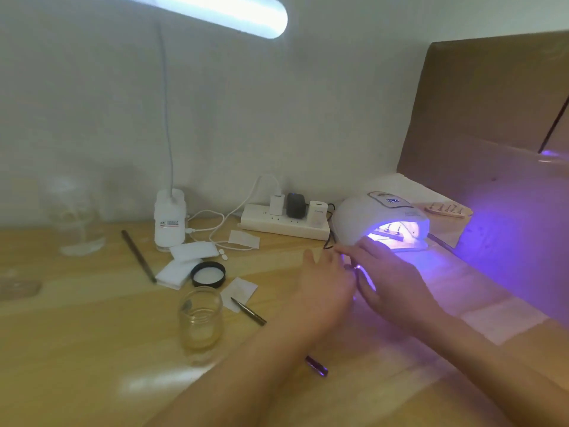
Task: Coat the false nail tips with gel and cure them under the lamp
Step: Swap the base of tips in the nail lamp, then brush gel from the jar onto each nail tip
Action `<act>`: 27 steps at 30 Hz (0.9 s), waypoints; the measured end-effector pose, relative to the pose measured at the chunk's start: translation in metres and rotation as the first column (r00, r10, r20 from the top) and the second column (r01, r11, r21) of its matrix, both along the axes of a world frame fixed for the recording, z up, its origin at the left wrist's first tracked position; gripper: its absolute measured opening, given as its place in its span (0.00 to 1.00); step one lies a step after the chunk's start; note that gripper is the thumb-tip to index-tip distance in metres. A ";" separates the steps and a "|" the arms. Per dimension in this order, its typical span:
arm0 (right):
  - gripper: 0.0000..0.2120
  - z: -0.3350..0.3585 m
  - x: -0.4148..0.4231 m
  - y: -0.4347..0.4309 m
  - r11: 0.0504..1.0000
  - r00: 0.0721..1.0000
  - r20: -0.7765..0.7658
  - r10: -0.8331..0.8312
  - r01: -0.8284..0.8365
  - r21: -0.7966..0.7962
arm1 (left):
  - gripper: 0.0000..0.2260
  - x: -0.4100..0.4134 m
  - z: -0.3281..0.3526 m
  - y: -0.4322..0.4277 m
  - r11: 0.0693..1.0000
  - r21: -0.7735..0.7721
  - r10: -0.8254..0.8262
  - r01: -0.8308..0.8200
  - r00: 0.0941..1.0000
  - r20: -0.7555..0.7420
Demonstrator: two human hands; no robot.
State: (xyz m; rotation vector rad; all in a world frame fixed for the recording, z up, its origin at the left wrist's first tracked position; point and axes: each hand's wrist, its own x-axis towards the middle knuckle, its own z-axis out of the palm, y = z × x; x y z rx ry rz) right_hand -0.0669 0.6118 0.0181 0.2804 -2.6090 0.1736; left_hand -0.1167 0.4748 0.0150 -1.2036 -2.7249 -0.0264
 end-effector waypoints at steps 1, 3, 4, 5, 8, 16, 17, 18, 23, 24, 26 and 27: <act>0.19 0.006 0.005 -0.002 0.998 0.999 -0.036 0.012 -0.014 -0.056 | 0.19 0.008 0.010 -0.001 0.999 0.033 -0.001 0.001 1.000 0.005; 0.16 0.025 0.010 -0.011 0.973 0.991 -0.112 0.068 -0.090 -0.213 | 0.16 0.023 0.035 -0.011 0.988 0.157 0.003 -0.003 1.000 0.000; 0.17 0.037 0.012 -0.021 0.948 0.982 -0.151 0.115 -0.154 -0.279 | 0.14 0.028 0.047 -0.020 0.977 0.214 0.003 0.001 1.000 -0.020; 0.19 0.048 0.013 -0.033 0.924 0.966 -0.193 0.172 -0.226 -0.309 | 0.13 0.032 0.058 -0.033 0.964 0.264 0.001 0.009 0.999 -0.037; 0.17 0.072 0.012 -0.085 0.859 0.909 -0.226 0.350 -0.407 -0.309 | 0.11 0.040 0.079 -0.096 0.920 0.388 -0.022 0.054 0.996 -0.087; 0.15 0.066 -0.043 -0.264 0.863 0.855 0.312 0.414 -0.478 0.165 | 0.03 0.028 0.046 -0.328 0.833 0.417 0.341 -0.364 0.931 0.131; 0.17 0.059 -0.054 -0.286 0.847 0.850 0.397 0.346 -0.465 0.258 | 0.05 0.020 0.038 -0.355 0.783 0.424 0.431 -0.456 0.888 0.158; 0.18 0.052 -0.066 -0.305 0.839 0.836 0.470 0.284 -0.454 0.300 | 0.09 0.012 0.029 -0.380 0.725 0.419 0.524 -0.546 0.833 0.178; 0.13 0.021 -0.118 -0.360 0.918 0.785 0.585 0.202 -0.360 0.167 | 0.28 -0.016 -0.014 -0.455 0.516 0.332 0.701 -0.790 0.612 0.366; 0.13 0.017 -0.124 -0.365 0.933 0.789 0.568 0.232 -0.346 0.099 | 0.28 -0.022 -0.019 -0.460 0.502 0.331 0.695 -0.799 0.600 0.397; 0.12 0.008 -0.129 -0.374 0.938 0.803 0.511 0.306 -0.346 -0.019 | 0.22 -0.031 -0.022 -0.465 0.485 0.348 0.683 -0.802 0.596 0.422; 0.11 0.004 -0.130 -0.378 0.935 0.806 0.493 0.329 -0.353 -0.047 | 0.17 -0.035 -0.022 -0.467 0.488 0.359 0.680 -0.796 0.604 0.415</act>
